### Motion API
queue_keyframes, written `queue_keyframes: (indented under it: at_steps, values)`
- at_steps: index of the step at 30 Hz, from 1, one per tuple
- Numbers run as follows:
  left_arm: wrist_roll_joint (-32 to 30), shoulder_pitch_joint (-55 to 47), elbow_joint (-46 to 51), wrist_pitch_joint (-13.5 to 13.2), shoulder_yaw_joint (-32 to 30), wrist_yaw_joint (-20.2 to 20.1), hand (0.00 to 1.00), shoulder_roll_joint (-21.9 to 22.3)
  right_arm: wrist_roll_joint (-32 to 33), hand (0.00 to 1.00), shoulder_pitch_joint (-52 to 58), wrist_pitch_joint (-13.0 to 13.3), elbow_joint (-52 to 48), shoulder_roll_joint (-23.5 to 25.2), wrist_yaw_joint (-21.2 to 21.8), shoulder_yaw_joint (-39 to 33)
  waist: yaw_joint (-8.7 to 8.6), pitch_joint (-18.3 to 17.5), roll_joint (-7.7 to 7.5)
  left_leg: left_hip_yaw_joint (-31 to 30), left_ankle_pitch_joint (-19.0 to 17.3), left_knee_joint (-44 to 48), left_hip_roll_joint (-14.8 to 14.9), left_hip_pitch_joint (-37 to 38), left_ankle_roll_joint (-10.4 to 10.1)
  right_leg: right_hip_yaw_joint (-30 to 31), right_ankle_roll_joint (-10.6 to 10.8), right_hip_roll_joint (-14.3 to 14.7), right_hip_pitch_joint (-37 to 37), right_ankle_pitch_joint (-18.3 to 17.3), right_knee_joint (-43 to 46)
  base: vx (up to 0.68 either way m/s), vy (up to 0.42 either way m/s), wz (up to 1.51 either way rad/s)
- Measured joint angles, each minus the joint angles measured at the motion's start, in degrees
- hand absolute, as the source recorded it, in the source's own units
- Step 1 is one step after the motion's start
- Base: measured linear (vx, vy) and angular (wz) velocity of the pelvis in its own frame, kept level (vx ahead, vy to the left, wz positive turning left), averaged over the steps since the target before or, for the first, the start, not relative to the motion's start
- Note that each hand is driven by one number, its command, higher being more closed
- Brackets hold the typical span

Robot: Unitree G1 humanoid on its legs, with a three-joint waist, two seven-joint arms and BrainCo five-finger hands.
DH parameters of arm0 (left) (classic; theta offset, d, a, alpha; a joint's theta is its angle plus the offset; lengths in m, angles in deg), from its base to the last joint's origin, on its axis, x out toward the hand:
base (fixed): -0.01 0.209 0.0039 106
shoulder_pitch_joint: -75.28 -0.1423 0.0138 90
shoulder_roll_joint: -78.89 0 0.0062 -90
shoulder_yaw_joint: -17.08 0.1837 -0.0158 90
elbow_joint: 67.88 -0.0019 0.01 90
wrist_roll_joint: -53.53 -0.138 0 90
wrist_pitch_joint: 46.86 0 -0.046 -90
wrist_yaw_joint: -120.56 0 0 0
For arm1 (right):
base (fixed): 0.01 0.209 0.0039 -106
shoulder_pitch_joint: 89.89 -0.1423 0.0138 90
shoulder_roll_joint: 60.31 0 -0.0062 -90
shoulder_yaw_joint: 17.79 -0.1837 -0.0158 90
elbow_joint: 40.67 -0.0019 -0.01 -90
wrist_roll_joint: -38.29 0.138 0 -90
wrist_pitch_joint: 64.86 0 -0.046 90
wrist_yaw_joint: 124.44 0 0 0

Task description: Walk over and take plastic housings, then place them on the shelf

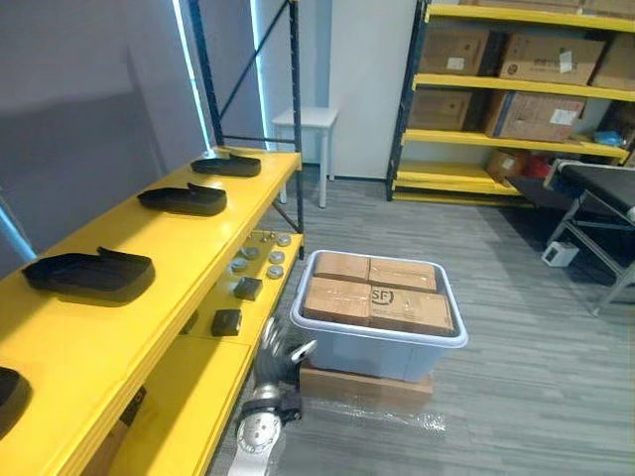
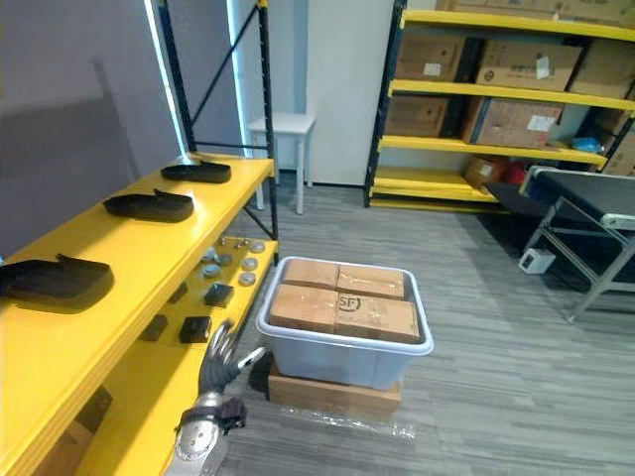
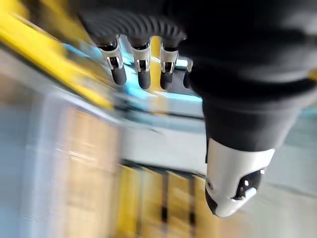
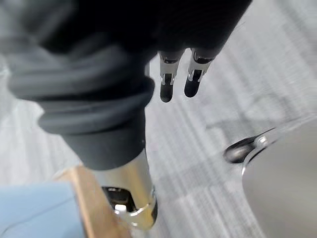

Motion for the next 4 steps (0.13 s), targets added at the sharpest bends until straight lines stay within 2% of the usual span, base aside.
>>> queue_keyframes:
  at_steps: [2,4]
  values:
    - [-0.24,-0.04,-14.51,2.04,-3.61,-0.15,0.00,-1.23,-0.91,0.00,0.00,-0.22,0.11,-0.44,0.00,-0.25,-0.14,0.09,0.13,-0.11,0.08,0.13,-0.65,0.70,0.02,0.01,0.13,-0.53,1.66,0.07,-1.28,0.08,0.055,0.03]
    - [-1.24,-0.05,-22.38,3.37,-5.60,-0.23,0.00,-2.24,-0.91,0.00,-0.92,-0.31,0.66,-0.48,-0.01,-0.82,-0.10,0.12,0.18,-0.16,0.16,0.18,-1.23,0.49,0.02,0.01,0.73,-1.10,1.74,0.46,-2.22,0.08,0.072,0.02]
